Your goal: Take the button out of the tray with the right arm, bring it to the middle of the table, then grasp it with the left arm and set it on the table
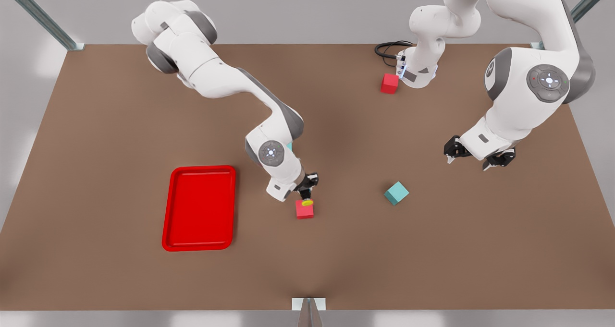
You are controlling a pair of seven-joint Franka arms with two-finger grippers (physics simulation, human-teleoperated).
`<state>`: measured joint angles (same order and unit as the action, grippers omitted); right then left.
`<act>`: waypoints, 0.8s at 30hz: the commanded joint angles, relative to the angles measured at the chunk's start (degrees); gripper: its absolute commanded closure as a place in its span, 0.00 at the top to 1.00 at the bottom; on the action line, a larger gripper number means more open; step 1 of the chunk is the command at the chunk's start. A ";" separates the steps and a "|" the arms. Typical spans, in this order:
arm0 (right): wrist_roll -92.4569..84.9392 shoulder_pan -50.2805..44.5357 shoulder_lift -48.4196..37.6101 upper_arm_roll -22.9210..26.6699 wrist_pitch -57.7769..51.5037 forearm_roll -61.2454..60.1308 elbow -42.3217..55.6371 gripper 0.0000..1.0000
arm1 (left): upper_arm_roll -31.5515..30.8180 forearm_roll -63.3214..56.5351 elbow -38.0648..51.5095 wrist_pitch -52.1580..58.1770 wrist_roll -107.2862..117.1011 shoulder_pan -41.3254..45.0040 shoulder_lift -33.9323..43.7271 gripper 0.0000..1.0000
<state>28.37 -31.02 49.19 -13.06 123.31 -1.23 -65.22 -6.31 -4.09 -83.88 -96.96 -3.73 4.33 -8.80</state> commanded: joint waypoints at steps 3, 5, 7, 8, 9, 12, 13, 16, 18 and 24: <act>45.63 -6.86 5.21 2.42 -2.28 -1.50 7.12 0.43 | -0.02 -0.04 0.03 0.02 0.04 -0.02 -0.08 1.00; 51.33 -9.58 7.50 2.69 -2.20 -1.67 9.58 0.43 | -0.11 -0.04 0.03 0.02 0.04 -0.02 -0.08 1.00; 55.82 -10.82 9.61 2.69 -1.76 -1.76 11.69 0.43 | -0.11 -0.04 0.03 0.02 0.04 -0.02 -0.08 1.00; 57.93 -11.08 10.75 2.69 -1.40 -1.76 12.13 0.43 | -0.11 -0.04 0.03 0.02 0.04 -0.11 -0.08 1.00; 58.46 -11.17 10.93 2.69 -1.40 -1.76 12.13 0.43 | -0.11 -0.04 0.03 -0.07 0.04 -0.11 -0.17 1.00; 58.55 -11.17 13.21 2.69 -1.14 -1.76 13.27 0.45 | -0.11 -0.04 0.03 -0.07 0.04 -0.02 -0.17 1.00; 58.81 -11.17 14.88 2.69 -1.05 -1.76 14.15 0.45 | -0.11 -0.04 0.03 -0.07 0.04 -0.02 -0.17 1.00; 58.64 -11.25 16.99 2.69 0.17 -1.76 14.15 0.47 | -0.11 -0.04 0.03 -0.16 -0.05 -0.11 -0.52 1.00; 58.28 -11.61 17.61 2.60 0.26 -1.76 14.15 0.58 | -0.11 -0.04 0.03 -0.33 -0.05 -0.11 -0.61 1.00; 58.46 -11.61 17.35 2.60 0.26 -1.76 14.06 1.00 | -0.11 -0.04 0.03 -0.42 -0.05 -0.02 -0.87 1.00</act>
<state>70.00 -42.62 66.64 -10.43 123.38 -3.00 -51.14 -6.40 -4.09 -83.88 -97.30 -3.77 4.27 -9.73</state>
